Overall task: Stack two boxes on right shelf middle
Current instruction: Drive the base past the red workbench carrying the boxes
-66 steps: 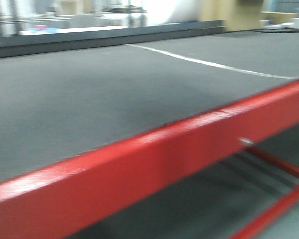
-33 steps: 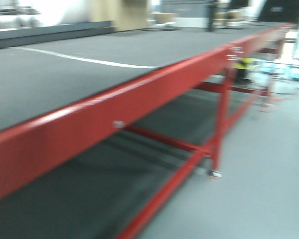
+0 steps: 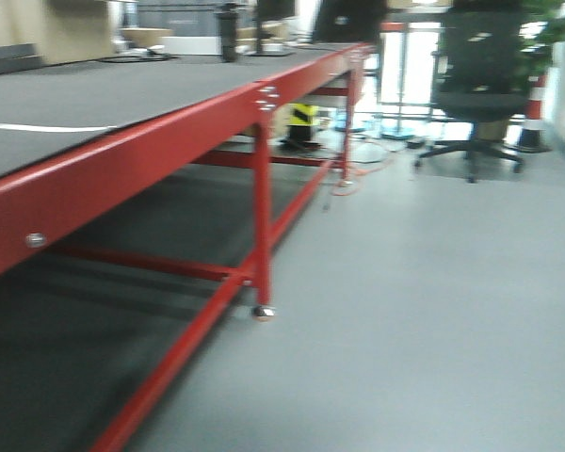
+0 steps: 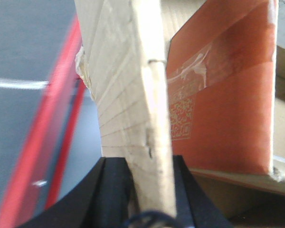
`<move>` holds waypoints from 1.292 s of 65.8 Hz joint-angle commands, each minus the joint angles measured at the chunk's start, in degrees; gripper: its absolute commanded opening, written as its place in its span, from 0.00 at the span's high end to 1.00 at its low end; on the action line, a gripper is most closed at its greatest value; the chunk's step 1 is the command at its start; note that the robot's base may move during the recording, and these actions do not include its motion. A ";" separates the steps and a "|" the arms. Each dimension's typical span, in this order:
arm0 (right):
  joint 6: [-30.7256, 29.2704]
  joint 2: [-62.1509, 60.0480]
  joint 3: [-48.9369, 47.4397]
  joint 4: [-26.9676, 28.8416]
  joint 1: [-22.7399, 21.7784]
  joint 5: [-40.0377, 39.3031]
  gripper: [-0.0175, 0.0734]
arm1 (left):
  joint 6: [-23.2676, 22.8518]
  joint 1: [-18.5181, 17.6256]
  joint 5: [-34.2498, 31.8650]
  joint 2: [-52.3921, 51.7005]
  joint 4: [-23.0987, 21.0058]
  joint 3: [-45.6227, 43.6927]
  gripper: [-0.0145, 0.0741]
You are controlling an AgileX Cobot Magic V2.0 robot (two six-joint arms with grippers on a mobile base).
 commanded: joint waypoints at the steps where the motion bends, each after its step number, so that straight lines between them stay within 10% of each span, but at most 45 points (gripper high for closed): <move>1: -0.85 -0.44 -0.72 0.90 -0.05 -1.64 0.98 | 0.18 -0.48 -4.72 -0.97 -2.69 -0.83 0.96; 85: -0.85 -0.44 -0.72 0.90 -0.05 -1.64 0.98 | 0.18 -0.48 -4.72 -0.97 -2.69 -0.83 0.96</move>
